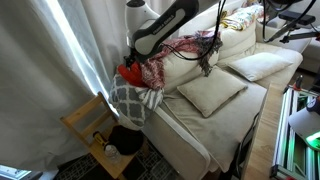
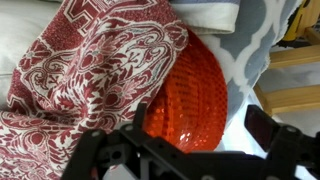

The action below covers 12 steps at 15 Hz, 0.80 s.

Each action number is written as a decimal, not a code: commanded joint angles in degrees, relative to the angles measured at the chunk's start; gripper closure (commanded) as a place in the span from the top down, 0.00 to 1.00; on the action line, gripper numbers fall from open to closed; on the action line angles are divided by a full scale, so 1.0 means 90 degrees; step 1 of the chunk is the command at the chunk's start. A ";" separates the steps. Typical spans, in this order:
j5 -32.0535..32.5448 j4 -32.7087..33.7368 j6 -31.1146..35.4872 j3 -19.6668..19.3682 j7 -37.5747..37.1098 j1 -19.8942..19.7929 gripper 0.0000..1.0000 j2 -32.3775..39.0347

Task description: Move the red hat to the right

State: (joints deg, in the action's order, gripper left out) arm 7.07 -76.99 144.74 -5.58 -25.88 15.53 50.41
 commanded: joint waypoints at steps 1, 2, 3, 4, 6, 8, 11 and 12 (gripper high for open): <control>0.0015 0.0934 -0.0138 -0.0240 -0.0211 0.0119 1.00 0.0689; 0.0039 0.1136 -0.0130 -0.0310 -0.0265 0.0147 1.00 0.0839; 0.0090 0.1362 -0.0120 -0.0423 -0.0375 0.0198 1.00 0.1007; 0.0123 0.1563 -0.0075 -0.0521 -0.0462 0.0229 1.00 0.1159; 0.0148 0.1995 -0.0118 -0.0686 -0.0619 0.0275 1.00 0.1465; 0.0114 0.2408 -0.0190 -0.0768 -0.0716 0.0275 1.00 0.1746; 0.0113 0.2995 -0.0256 -0.0906 -0.0922 0.0278 0.71 0.2174; 0.0147 0.3144 -0.0300 -0.0982 -0.1008 0.0294 0.70 0.2282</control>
State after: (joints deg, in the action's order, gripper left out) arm 7.33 -56.32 144.52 -12.04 -31.65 17.59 65.62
